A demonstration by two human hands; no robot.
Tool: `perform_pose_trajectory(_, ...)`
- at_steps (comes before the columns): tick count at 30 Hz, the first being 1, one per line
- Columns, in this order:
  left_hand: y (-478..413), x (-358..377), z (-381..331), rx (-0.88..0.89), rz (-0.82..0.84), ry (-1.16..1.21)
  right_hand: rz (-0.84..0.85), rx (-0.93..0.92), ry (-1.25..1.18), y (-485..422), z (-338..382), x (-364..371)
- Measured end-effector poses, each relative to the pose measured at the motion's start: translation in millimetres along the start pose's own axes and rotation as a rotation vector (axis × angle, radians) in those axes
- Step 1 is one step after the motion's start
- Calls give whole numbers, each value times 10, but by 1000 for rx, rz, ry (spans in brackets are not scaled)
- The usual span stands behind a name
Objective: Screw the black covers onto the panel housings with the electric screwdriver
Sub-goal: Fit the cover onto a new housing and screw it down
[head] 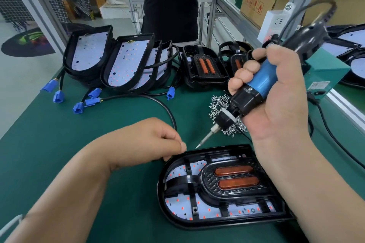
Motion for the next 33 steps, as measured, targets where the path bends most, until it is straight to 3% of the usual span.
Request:
perform_pose_trajectory(5, 63, 15, -2, 36, 52, 5, 164, 34, 119, 168, -168, 252)
perform_pose_trajectory(13, 81, 31, -24, 55, 71, 27, 259, 25, 221, 278, -269, 371)
perform_pose_trajectory(33, 67, 58, -16, 70, 90, 49, 280, 33, 269, 296, -302, 410)
Point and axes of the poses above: each hand's wrist, its own y-axis away from the middle knuckle, its own x-axis out of the palm, z = x × y, the point moved 9 cm from there along -y, towards the middle knuckle, and after that the axes turned 6 degrees about -y, right-handed, at the moved point
